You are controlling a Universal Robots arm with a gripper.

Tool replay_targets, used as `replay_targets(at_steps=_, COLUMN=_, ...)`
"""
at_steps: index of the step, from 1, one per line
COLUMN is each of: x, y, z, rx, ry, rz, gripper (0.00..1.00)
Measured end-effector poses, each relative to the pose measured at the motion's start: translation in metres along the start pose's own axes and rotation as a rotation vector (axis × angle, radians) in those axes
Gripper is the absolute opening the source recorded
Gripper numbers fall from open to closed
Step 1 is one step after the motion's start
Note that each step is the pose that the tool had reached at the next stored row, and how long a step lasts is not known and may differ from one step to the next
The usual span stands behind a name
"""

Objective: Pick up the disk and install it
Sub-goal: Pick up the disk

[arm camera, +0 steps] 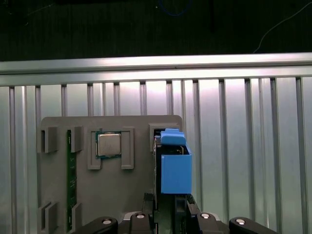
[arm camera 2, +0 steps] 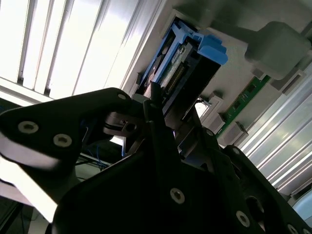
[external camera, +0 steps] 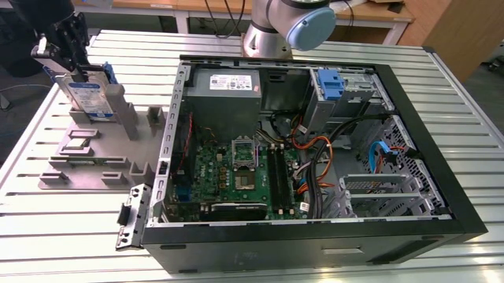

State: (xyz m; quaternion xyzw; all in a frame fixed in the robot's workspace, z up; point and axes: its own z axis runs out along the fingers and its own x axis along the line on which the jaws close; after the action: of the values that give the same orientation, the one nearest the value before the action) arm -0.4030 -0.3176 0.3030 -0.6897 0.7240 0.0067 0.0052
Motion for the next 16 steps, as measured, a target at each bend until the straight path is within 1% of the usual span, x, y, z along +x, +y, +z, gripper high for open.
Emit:
replay_targets(at_steps=3, x=0.0, y=0.0, z=-0.0011, rx=0.0001, ry=0.0007, rz=0.0, gripper=0.35)
replay_targets(at_steps=7, x=-0.0001, y=0.0, z=-0.007, rx=0.0002, ry=0.0024, rz=0.0, gripper=0.35)
replay_targets(at_steps=9, x=-0.0002, y=0.0, z=-0.011, rx=0.0002, ry=0.0027, rz=0.0, gripper=0.35)
replay_targets(at_steps=13, x=-0.0004, y=0.0, z=-0.0223, rx=0.0002, ry=0.0027, rz=0.0, gripper=0.35)
replay_targets(at_steps=14, x=-0.0005, y=0.0, z=-0.0286, rx=0.0003, ry=0.0027, rz=0.0, gripper=0.35)
replay_targets(at_steps=16, x=-0.0005, y=0.0, z=-0.0287, rx=0.0003, ry=0.0027, rz=0.0, gripper=0.35)
